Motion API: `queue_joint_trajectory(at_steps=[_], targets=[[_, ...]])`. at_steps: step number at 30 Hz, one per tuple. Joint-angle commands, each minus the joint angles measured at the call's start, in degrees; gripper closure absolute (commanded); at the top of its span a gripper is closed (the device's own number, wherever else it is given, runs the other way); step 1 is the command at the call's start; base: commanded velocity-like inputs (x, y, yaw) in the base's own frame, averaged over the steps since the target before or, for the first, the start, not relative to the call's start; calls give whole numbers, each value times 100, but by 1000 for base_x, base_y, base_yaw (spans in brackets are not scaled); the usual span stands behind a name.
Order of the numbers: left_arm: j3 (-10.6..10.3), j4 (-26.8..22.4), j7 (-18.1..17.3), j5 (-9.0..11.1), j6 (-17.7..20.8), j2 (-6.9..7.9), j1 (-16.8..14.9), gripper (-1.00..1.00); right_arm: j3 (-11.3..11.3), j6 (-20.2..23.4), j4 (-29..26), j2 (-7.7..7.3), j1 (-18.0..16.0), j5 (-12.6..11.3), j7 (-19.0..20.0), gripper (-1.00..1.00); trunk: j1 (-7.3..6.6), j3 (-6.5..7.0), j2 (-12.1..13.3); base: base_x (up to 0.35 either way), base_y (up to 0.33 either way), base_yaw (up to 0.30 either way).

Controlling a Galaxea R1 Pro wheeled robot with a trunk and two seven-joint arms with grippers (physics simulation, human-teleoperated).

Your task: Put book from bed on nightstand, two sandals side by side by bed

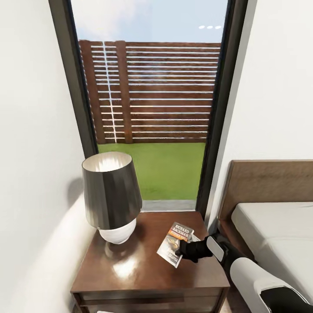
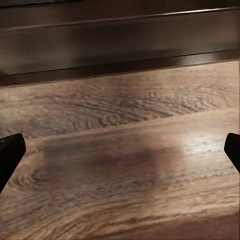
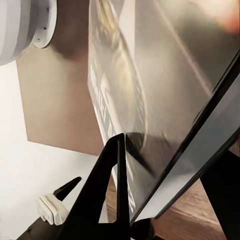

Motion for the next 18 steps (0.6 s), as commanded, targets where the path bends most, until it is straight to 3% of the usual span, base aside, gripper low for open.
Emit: queue_joint_trajectory(at_steps=[1,18], targets=[[-23,-8,-8,43,14,4,-3,-100,25,10,-4,-4,-4,16,22,100,1,-6,-2,163,80,0],[-26,-8,-8,41,10,4,-2,-100,17,6,-10,-1,-4,15,-2,100,1,-6,-2,39,18,0]])
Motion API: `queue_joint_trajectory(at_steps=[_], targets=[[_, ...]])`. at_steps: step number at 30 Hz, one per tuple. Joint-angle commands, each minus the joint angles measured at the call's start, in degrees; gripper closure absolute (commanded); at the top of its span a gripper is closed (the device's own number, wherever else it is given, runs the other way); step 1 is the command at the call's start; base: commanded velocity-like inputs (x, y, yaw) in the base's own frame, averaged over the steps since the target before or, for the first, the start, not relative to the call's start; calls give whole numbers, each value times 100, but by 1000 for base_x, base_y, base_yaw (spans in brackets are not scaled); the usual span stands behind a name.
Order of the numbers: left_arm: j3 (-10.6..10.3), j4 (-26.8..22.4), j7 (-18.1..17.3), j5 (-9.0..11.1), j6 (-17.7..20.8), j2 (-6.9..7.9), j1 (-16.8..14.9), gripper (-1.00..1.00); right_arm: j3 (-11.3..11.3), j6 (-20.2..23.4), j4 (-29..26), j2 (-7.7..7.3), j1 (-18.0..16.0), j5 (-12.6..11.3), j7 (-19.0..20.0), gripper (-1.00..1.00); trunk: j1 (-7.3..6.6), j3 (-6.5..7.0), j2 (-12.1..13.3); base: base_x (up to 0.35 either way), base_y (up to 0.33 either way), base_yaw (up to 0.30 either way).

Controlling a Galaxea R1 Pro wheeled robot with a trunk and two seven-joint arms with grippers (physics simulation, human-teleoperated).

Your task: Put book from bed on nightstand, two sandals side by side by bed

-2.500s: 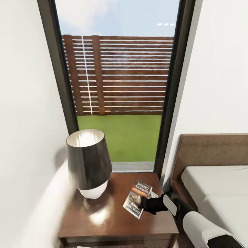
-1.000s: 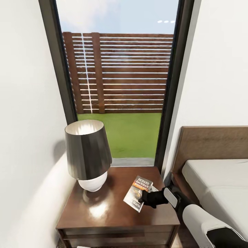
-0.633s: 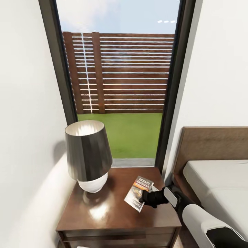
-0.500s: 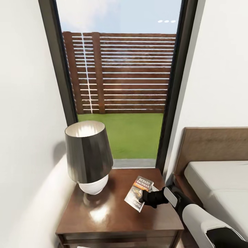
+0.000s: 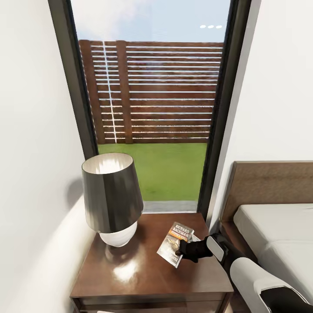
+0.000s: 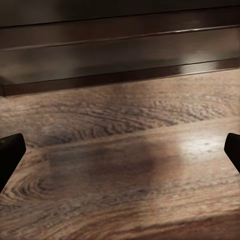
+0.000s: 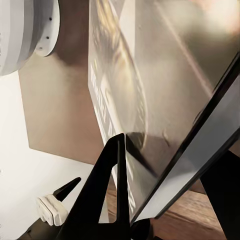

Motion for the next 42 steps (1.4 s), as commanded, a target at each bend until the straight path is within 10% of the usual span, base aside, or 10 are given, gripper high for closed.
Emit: queue_joint_trajectory(at_steps=[1,42], targets=[[-23,-8,-8,43,15,5,-3,-100,26,7,-4,-4,-3,24,29,100,-1,-6,-2,3,1,0],[-20,-9,-4,43,15,5,-3,-100,66,-56,-73,0,-3,82,29,100,-1,-6,-2,0,0,0]])
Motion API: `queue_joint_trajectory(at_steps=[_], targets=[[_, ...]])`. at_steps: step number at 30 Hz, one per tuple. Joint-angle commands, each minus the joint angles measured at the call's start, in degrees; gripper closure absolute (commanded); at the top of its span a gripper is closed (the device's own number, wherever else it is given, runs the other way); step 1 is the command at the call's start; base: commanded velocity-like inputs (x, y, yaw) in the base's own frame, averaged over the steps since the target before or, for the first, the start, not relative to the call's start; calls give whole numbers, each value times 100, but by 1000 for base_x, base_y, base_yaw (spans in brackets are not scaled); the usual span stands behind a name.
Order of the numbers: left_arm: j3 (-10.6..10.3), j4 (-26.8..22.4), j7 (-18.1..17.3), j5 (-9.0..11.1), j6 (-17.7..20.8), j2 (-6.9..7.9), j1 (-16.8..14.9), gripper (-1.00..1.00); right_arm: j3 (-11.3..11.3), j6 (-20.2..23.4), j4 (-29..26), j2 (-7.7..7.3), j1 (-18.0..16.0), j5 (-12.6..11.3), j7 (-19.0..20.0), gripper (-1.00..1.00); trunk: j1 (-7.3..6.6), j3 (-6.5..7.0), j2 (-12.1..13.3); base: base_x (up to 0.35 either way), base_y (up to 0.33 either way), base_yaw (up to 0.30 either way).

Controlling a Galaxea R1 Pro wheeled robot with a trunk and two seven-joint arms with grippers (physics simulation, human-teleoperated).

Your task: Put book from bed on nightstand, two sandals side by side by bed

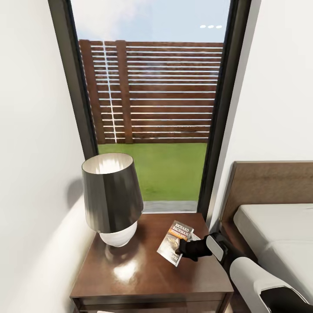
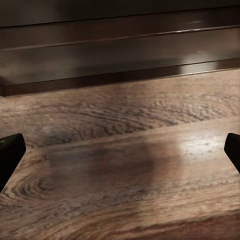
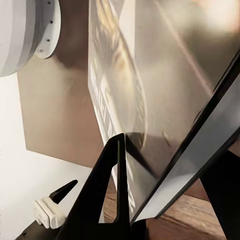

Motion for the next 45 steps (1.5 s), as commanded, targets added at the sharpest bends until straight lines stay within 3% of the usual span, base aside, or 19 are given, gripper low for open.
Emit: queue_joint_trajectory(at_steps=[1,9,16,24,36,45], targets=[[-23,-7,-8,44,15,5,-3,-100,18,9,-3,-3,-3,23,33,100,-1,-6,-2,0,0,0],[-23,-6,-8,44,15,4,-3,-100,-4,6,3,-7,2,-12,34,100,175,-149,-323,0,0,0],[-23,-6,-8,44,15,2,-3,-100,-14,12,9,-8,3,-21,27,100,175,-149,-323,0,0,0],[-23,-6,-8,44,15,2,-3,-100,-16,46,8,-8,-1,-18,18,100,350,-293,-644,0,0,0],[-23,-7,-8,44,15,0,-3,-100,-21,61,38,-40,-110,-15,3,100,372,-311,-684,0,0,0],[-24,-6,-8,44,15,-2,-3,-100,-29,62,34,-23,-162,-30,-313,100,548,-454,-1005,0,0,0]])
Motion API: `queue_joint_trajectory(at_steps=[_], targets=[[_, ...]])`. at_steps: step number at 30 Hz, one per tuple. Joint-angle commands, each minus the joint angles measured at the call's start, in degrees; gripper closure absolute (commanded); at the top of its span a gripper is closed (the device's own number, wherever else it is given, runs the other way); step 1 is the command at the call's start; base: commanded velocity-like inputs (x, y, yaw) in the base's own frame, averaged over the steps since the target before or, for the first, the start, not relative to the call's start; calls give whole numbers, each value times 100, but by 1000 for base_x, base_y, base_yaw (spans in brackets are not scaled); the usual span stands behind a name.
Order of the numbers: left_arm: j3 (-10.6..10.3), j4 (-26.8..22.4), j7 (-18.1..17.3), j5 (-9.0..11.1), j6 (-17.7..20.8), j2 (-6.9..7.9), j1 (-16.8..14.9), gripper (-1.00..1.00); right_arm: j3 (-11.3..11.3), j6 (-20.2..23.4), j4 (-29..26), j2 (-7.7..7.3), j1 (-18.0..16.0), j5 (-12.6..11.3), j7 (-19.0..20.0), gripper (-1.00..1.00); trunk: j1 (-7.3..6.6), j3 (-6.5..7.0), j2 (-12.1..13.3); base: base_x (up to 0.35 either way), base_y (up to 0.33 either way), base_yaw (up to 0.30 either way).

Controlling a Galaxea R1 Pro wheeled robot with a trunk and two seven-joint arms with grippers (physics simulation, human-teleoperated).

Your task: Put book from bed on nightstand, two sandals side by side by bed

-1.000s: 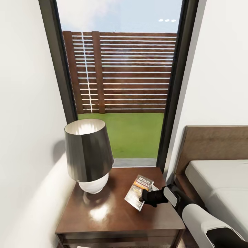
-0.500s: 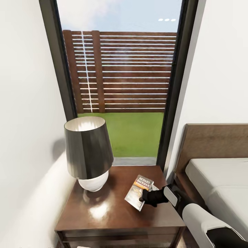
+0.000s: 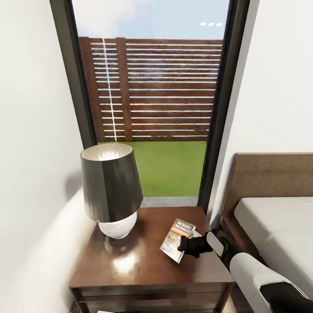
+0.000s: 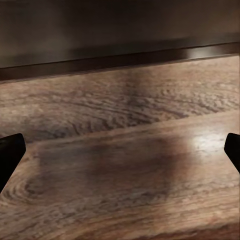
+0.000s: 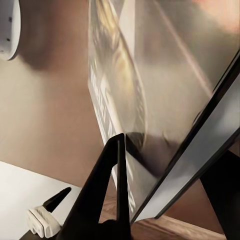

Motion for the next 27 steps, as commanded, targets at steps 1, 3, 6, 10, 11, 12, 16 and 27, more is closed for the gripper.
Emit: queue_joint_trajectory(at_steps=[1,3,6,10,11,12,16,27], targets=[[-23,-8,-8,43,15,4,-3,-100,31,8,-6,-2,-5,14,13,100,-1,-6,-2,0,0,0],[-22,-7,-8,43,15,3,-3,-100,30,8,-9,2,-7,11,-14,100,-1,-6,-2,0,0,0],[-22,-10,-8,43,15,7,-3,-100,28,8,-18,6,-9,10,-38,100,-1,-6,-2,0,0,0],[-26,-14,-8,43,15,10,-3,-100,32,8,-28,8,-10,10,-56,100,-1,-6,-2,0,0,0],[-27,-14,-8,43,15,10,-3,-100,31,8,-30,7,-10,11,-59,100,-1,-6,-2,0,0,0],[-28,-14,-8,43,15,10,-3,-100,32,8,-31,7,-11,12,-60,100,-1,-6,-2,0,0,0],[-29,-10,-8,43,15,10,-3,-100,33,8,-31,3,-11,13,-63,100,-1,-6,-2,0,0,0],[-31,-9,-8,43,15,11,-3,-100,35,8,-28,7,-11,14,-69,100,-1,-6,-2,11,0,0]])
